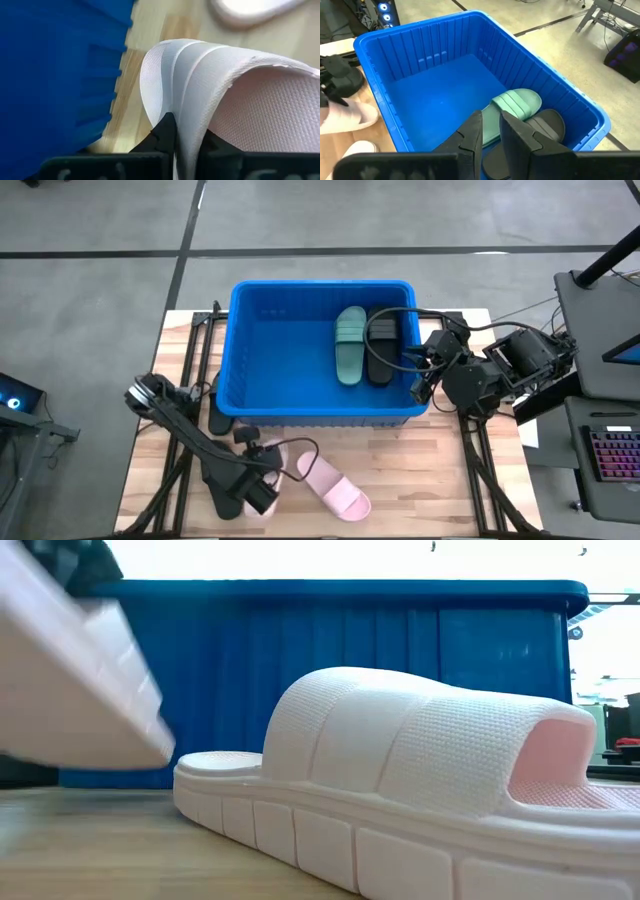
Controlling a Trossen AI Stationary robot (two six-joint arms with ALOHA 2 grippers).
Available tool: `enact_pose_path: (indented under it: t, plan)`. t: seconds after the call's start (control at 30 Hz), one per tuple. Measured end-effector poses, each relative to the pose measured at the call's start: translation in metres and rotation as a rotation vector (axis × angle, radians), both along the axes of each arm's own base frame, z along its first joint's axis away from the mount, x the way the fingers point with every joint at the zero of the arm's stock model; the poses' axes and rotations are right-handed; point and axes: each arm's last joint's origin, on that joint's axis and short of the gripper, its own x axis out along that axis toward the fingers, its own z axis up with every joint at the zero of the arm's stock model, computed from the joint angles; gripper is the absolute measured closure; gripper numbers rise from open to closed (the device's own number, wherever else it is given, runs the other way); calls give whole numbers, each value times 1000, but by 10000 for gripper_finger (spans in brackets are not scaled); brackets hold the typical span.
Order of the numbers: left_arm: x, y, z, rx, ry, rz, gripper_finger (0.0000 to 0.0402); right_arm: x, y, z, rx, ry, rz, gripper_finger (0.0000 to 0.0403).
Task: Pick and place slides into bin
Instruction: Put the pink slide into the blue bin
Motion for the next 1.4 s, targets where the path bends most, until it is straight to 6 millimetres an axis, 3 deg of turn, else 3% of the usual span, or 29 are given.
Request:
enact_pose_path:
  t: [0.3,0.57,0.73,0.97,1.4]
  plan:
    - [-11,9,53,-138,-171,-8,401,0,0,0,0,-1,0,342]
    - [-7,7,96,-288,-488,-140,401,0,0,0,0,-2,0,346]
    - [-2,9,111,-239,-653,-158,401,0,0,0,1,-2,0,342]
    - [4,16,122,-167,-753,-108,401,0,0,0,1,-3,0,345]
    - [34,42,156,65,-968,-153,401,0,0,0,4,-6,-1,343]
